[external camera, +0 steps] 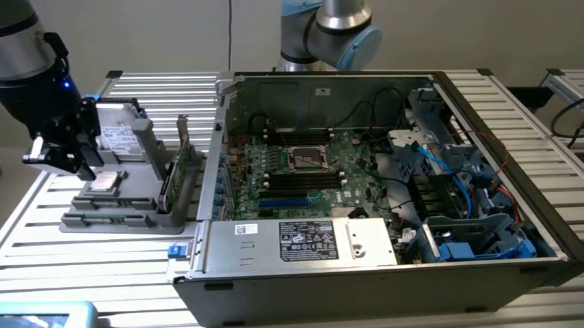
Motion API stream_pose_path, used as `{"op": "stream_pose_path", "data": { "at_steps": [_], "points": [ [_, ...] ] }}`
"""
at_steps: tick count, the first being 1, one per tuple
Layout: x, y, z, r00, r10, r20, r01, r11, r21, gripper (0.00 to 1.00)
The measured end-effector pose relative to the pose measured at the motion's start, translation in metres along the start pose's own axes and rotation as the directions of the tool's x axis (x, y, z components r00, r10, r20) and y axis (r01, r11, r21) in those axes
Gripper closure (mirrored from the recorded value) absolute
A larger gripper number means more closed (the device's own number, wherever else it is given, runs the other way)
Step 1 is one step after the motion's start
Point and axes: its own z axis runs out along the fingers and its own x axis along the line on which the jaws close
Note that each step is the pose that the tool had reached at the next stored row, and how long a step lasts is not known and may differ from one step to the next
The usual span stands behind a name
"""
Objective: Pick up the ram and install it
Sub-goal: 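Pick up the ram and move it above insertion slot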
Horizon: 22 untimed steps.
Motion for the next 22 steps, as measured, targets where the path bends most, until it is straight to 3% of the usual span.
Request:
{"op": "stream_pose_path", "data": {
  "at_steps": [10, 22],
  "points": [
    [0.013, 0.0013, 0.0146, 0.9999, -0.010, 0.0000, 0.010, 0.9999, 0.0001, 0.64],
    [0.019, -0.0016, 0.0365, 0.9999, -0.012, -0.0002, 0.012, 0.9999, 0.0000, 0.64]
  ]
}}
